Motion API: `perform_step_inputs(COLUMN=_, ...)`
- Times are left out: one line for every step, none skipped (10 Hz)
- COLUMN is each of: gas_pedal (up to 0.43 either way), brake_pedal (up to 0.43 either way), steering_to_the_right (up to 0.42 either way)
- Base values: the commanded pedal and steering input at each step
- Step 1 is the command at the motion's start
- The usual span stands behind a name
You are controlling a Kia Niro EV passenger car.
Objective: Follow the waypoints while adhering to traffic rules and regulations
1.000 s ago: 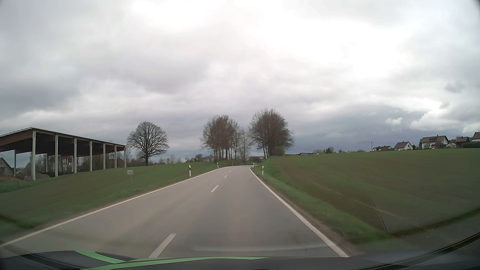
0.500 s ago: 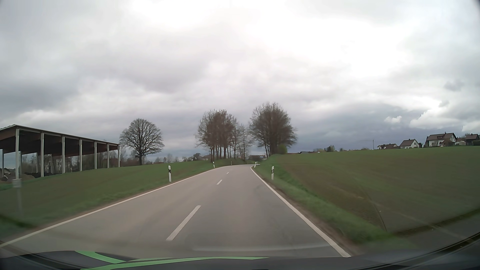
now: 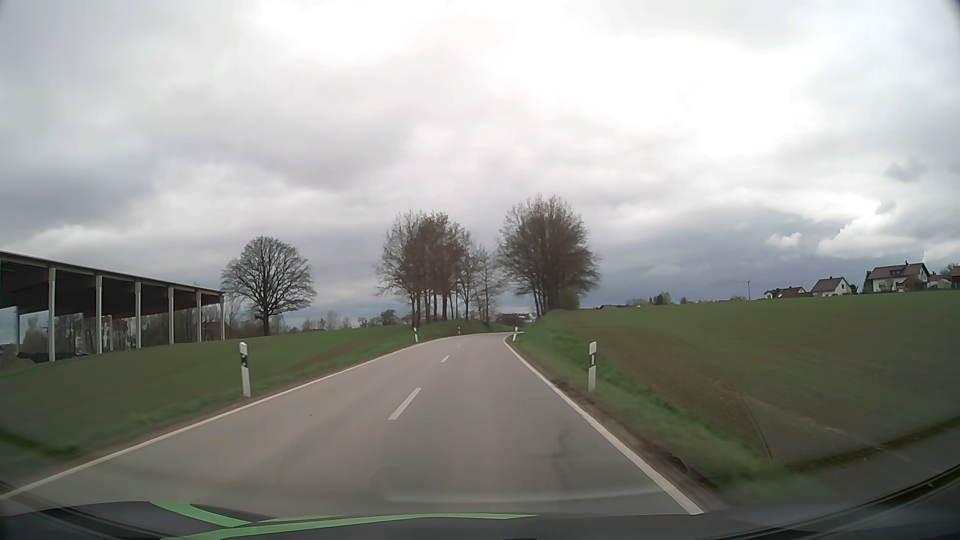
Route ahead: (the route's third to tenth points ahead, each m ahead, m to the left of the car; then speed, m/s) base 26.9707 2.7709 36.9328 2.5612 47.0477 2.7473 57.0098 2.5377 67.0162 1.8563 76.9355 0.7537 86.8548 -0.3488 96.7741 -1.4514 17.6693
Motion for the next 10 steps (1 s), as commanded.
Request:
perform_step_inputs(gas_pedal=0.197, brake_pedal=0.000, steering_to_the_right=0.002)
perform_step_inputs(gas_pedal=0.197, brake_pedal=0.000, steering_to_the_right=0.001)
perform_step_inputs(gas_pedal=0.197, brake_pedal=0.000, steering_to_the_right=0.001)
perform_step_inputs(gas_pedal=0.197, brake_pedal=0.000, steering_to_the_right=0.001)
perform_step_inputs(gas_pedal=0.189, brake_pedal=0.000, steering_to_the_right=0.001)
perform_step_inputs(gas_pedal=0.189, brake_pedal=0.000, steering_to_the_right=0.000)
perform_step_inputs(gas_pedal=0.177, brake_pedal=0.000, steering_to_the_right=0.000)
perform_step_inputs(gas_pedal=0.177, brake_pedal=0.000, steering_to_the_right=0.000)
perform_step_inputs(gas_pedal=0.177, brake_pedal=0.000, steering_to_the_right=0.001)
perform_step_inputs(gas_pedal=0.169, brake_pedal=0.000, steering_to_the_right=0.002)
